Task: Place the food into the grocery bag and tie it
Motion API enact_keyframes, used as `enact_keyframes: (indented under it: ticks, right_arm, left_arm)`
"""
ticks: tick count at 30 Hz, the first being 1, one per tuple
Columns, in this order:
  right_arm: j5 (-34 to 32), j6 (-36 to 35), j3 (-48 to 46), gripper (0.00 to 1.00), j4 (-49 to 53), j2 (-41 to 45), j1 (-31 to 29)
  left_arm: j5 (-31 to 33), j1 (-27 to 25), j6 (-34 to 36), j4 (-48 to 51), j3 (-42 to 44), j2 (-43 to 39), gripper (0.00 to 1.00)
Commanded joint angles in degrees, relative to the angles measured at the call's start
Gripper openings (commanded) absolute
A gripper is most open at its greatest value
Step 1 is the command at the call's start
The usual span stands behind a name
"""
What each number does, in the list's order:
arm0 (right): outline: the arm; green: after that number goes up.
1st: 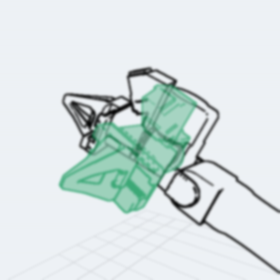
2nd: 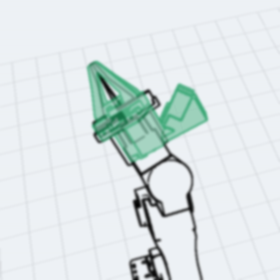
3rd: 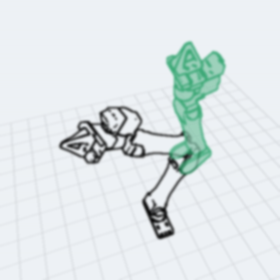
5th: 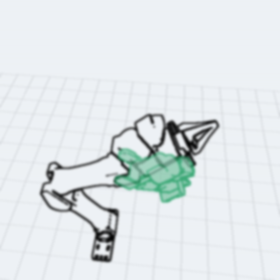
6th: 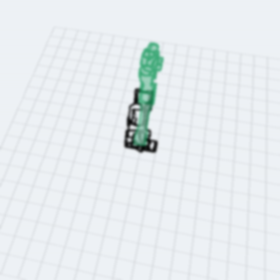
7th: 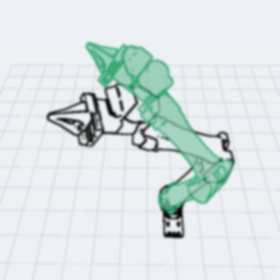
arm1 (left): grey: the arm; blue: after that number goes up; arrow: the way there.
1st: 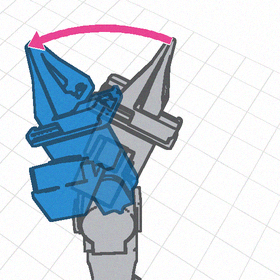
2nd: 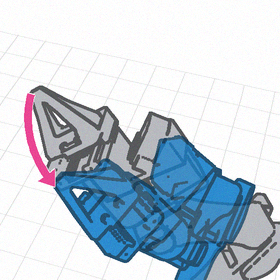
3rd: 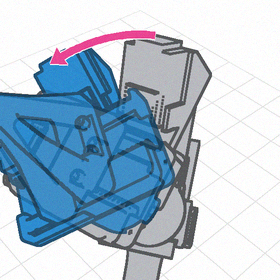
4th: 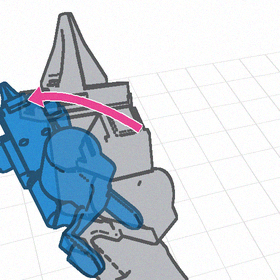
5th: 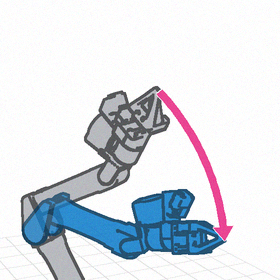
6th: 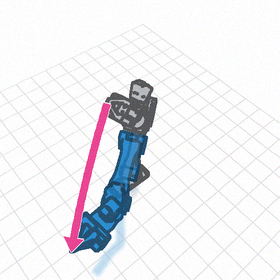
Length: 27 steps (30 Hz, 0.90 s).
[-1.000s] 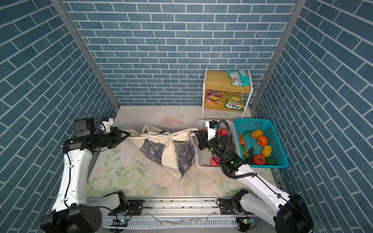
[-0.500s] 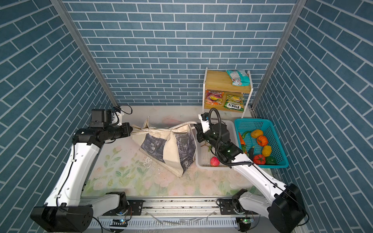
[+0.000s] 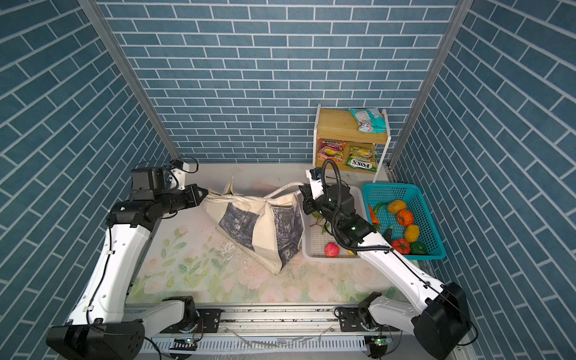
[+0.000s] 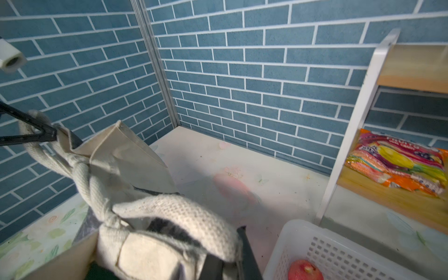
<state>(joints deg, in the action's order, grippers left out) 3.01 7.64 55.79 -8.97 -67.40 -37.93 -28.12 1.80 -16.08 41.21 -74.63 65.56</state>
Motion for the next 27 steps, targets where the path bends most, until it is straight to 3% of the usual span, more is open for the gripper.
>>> enact_keyframes:
  ticks: [1, 8, 18, 22, 27]
  right_arm:
    - [-0.56, 2.14, 5.72, 0.00, -3.94, -2.65, -2.37]
    - [6.32, 3.46, 12.45, 0.00, -6.53, -9.78, -7.33]
    - [5.90, 2.52, 11.87, 0.00, -6.98, -9.54, -8.80]
    - [4.63, 1.73, 9.01, 0.03, -7.16, -6.57, -8.74]
    - [2.95, 0.13, 6.97, 0.27, -4.15, -3.21, -8.82]
  left_arm:
    - [-7.07, -0.33, -5.90, -9.08, -0.61, -0.92, 0.00]
    - [-10.80, -7.40, -9.59, -13.89, -4.09, 0.99, 0.01]
    - [-7.72, -11.47, -9.79, -12.37, -8.31, 3.70, 0.06]
    - [-1.72, -11.47, -7.65, -6.20, -8.61, 2.69, 0.18]
    - [5.26, -11.47, -5.48, 0.72, -8.52, -0.27, 0.55]
